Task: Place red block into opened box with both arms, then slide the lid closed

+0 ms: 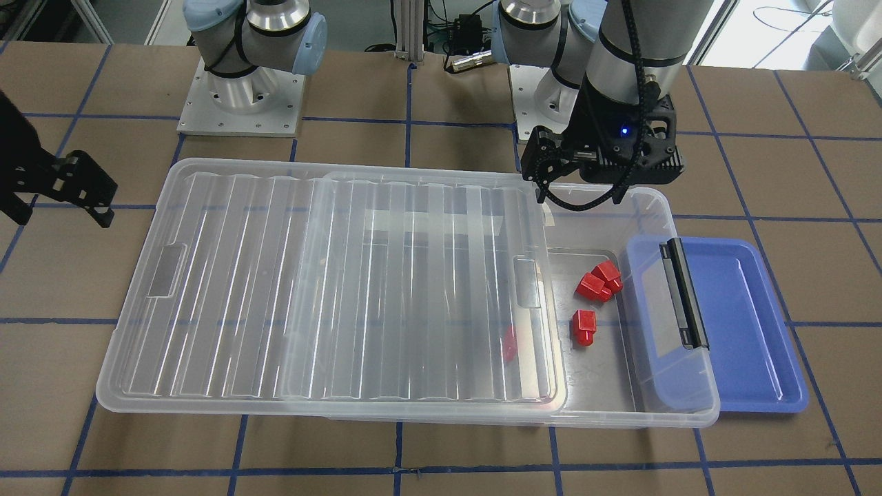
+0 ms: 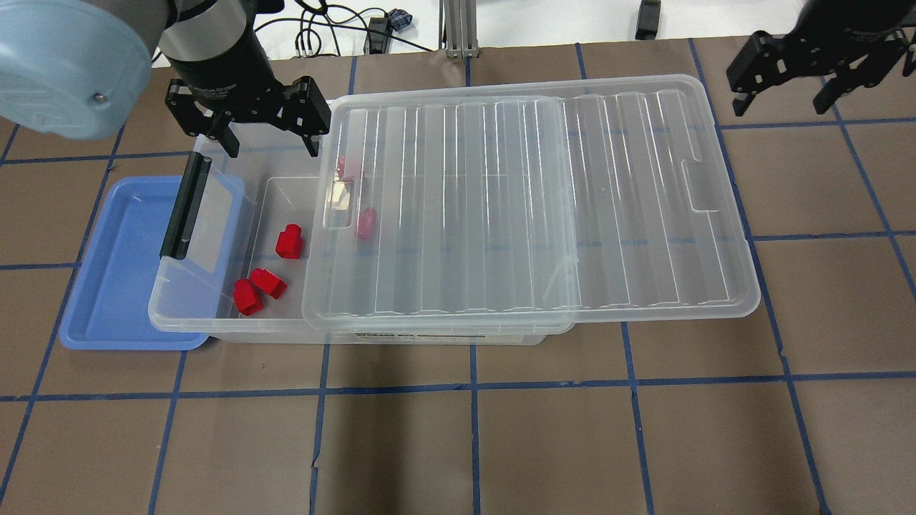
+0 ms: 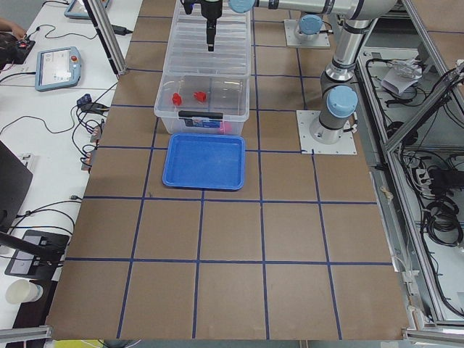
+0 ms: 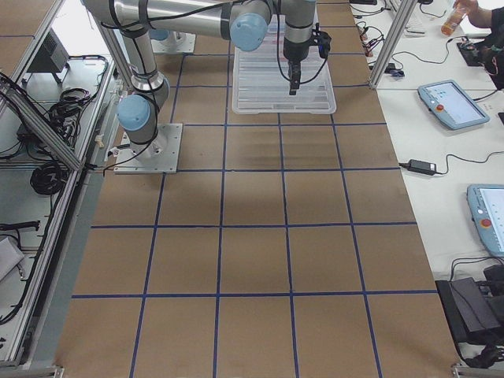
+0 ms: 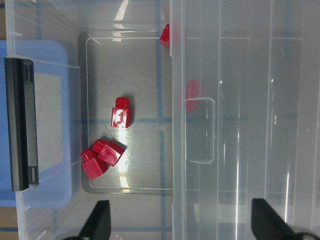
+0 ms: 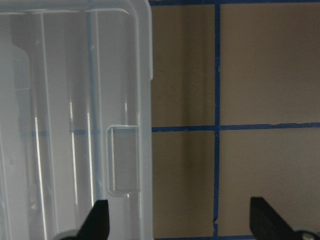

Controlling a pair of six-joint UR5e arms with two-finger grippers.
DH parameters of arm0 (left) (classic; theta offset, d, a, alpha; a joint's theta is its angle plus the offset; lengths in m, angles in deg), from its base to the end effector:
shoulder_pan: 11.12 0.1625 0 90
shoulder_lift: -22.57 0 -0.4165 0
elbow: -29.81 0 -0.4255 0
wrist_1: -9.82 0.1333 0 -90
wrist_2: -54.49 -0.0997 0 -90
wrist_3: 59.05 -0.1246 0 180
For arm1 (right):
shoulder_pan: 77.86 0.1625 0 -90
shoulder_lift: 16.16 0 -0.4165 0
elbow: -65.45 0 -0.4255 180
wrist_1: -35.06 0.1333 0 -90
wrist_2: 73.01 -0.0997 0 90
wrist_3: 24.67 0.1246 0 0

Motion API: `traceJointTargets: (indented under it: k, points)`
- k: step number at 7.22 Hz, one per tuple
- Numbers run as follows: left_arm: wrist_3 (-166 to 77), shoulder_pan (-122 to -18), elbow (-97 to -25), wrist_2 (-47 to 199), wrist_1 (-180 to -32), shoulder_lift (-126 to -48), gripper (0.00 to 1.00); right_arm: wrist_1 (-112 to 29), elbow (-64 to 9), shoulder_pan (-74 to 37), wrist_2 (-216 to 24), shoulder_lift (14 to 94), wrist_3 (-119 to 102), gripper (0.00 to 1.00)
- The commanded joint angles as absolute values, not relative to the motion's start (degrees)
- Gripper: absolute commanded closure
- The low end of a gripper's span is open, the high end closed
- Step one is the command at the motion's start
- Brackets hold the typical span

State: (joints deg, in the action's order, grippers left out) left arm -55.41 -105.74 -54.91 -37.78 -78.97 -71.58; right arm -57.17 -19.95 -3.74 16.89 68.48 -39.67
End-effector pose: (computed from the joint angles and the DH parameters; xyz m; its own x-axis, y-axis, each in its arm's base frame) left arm -0.1731 -0.5481 0.4660 -0.9992 0.0155 -0.0369 0.0171 0.9989 -0.0433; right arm -0.0268 -0.5821 0.4495 -0.9999 0.0154 0.0050 0.0153 0.9996 -0.0252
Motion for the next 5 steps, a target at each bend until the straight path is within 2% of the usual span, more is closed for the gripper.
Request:
traceJointTargets:
  k: [1,5]
  points:
    - [-55.36,-105.87,-55.26,-37.54,-79.30,-70.50,0.00,-58.27,-24.87,-7.11,16.81,68.57,-42.95,0.00]
    - [-55.36,-105.87,-54.66,-37.54,-83.05,-69.98,0.00,-73.72,-38.15,-7.64,21.17,67.52,-43.30,0.00]
